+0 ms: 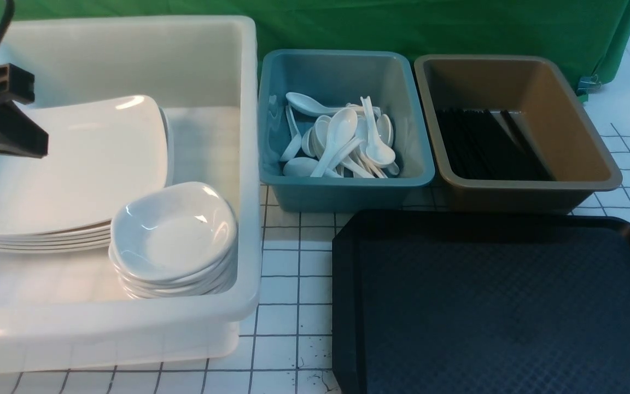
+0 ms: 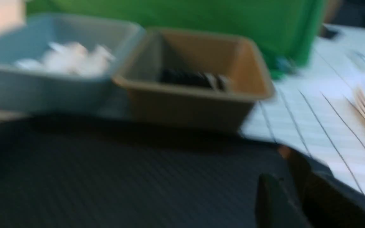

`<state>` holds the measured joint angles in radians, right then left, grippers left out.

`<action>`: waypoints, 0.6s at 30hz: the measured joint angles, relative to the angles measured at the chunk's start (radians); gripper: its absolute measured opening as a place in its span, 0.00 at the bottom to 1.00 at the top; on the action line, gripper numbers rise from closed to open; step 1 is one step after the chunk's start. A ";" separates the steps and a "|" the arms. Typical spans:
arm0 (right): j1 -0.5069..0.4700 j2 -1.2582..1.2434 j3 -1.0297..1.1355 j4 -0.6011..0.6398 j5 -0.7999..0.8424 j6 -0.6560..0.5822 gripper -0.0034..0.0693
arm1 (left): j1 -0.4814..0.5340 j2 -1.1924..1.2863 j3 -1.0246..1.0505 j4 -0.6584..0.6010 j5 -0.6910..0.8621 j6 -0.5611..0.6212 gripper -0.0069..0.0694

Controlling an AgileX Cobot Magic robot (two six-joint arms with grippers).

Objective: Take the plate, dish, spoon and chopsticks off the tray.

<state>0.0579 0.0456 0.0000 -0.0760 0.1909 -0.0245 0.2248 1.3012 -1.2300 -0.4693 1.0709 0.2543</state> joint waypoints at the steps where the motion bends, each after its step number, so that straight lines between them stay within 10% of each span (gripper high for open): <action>1: -0.015 -0.014 0.005 -0.001 0.016 0.000 0.28 | 0.000 0.000 0.000 0.000 0.000 0.000 0.12; 18: -0.038 -0.044 0.007 -0.002 0.039 0.000 0.32 | -0.154 -0.017 0.000 -0.072 0.105 -0.018 0.12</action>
<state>0.0200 0.0020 0.0068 -0.0784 0.2301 -0.0245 0.0703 1.2843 -1.2300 -0.5413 1.1759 0.2366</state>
